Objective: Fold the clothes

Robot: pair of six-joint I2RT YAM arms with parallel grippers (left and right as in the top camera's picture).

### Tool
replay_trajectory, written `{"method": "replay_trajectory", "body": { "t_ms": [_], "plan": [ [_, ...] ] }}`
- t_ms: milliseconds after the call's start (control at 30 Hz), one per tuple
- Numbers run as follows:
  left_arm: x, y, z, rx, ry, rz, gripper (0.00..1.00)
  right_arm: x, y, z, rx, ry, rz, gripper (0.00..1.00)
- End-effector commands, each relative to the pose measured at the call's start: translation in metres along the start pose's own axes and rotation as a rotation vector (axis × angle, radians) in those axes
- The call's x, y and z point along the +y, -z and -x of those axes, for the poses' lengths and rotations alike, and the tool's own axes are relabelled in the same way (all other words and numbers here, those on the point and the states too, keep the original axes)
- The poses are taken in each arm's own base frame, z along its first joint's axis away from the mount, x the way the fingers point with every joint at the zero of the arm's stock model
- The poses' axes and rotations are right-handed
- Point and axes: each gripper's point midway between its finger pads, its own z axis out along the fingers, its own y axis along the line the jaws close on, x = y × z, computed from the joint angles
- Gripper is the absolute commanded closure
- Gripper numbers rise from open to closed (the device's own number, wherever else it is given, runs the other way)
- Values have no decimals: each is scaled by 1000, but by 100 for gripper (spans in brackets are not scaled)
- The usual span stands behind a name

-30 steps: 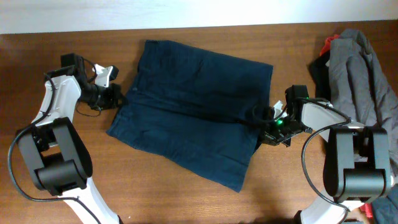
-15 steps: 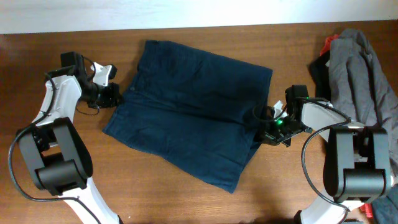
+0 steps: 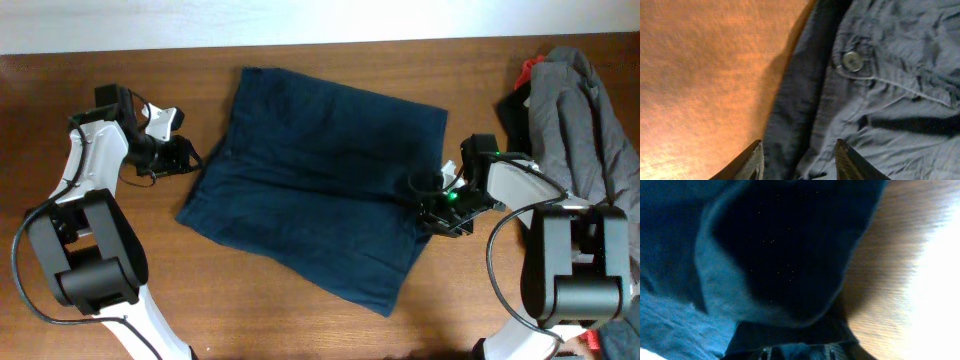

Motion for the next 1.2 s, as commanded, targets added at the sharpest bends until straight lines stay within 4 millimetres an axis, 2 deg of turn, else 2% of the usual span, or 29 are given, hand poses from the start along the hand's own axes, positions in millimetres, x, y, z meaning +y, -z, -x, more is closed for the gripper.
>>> {"method": "replay_trajectory", "body": {
  "t_ms": [0,100,200,300,433,467,533,567,633,667,767,900,1033,1167],
  "plan": [
    [-5,12,4,-19,-17,8,50,-23,33,14,-101,36,-125,55],
    [-8,7,-3,4,-44,4,46,-18,69,25,-191,25,-110,48],
    [-13,-4,-8,16,-67,-5,42,-19,94,30,-241,1,-102,45],
    [-19,-19,-11,15,-109,-5,35,-23,106,32,-253,-11,-101,43],
    [-22,-38,-13,9,-152,20,33,-27,109,33,-260,-20,-100,42],
    [-21,-42,-15,11,-159,30,35,-27,109,33,-260,-19,-100,43],
    [-22,-49,-17,14,-171,39,44,-27,109,33,-259,-20,-100,43],
    [-22,-51,-18,15,-174,39,57,-27,109,33,-259,-20,-100,43],
    [-22,-54,-21,25,-174,38,92,-27,109,33,-259,-20,-100,42],
    [-21,-55,-24,33,-164,42,99,-27,109,33,-258,-20,-100,43],
    [-9,-55,-39,86,-58,102,100,-27,109,32,-254,-21,-100,42],
    [12,-56,-75,186,139,188,100,-26,108,37,-272,-11,-93,44],
    [13,-62,-106,266,195,179,99,-6,103,57,-324,49,-10,64],
    [12,-65,-124,314,212,174,99,17,87,70,-335,102,38,75]
  ]
}}
